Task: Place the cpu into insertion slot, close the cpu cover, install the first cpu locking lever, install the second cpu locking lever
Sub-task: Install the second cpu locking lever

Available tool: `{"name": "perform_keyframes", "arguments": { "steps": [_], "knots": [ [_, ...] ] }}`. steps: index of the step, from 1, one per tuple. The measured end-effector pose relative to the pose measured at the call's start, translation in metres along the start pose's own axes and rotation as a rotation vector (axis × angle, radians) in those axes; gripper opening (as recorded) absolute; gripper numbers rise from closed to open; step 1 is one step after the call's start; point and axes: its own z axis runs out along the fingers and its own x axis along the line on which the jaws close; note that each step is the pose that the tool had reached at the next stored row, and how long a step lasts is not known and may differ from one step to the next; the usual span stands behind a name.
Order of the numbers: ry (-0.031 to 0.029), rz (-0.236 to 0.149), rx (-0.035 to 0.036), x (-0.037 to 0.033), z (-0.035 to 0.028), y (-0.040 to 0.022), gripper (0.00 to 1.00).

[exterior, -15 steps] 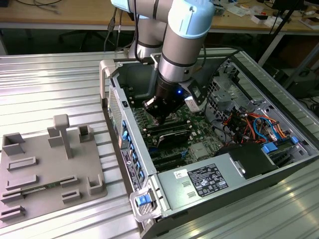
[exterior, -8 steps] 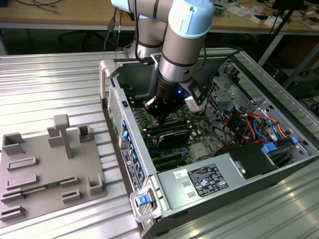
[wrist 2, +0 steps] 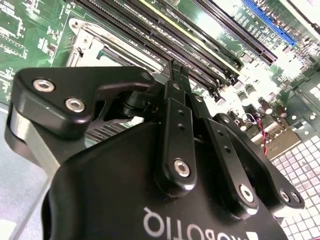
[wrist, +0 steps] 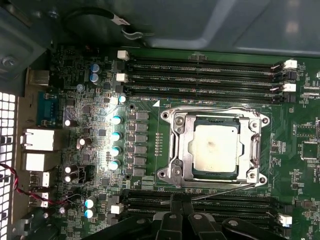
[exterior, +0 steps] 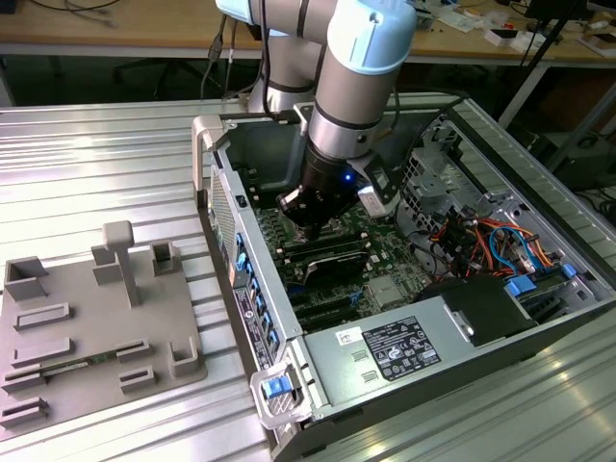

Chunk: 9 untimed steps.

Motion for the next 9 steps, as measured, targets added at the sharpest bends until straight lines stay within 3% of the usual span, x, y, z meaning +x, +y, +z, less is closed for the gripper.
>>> {"name": "perform_keyframes", "arguments": {
  "steps": [2,9],
  "knots": [
    [0.0037,0.007,0.0001,0.0001,0.0003,0.0,0.11],
    [0.0038,0.009,0.0003,0.0011,0.0043,0.0,0.11]
  ]
}}
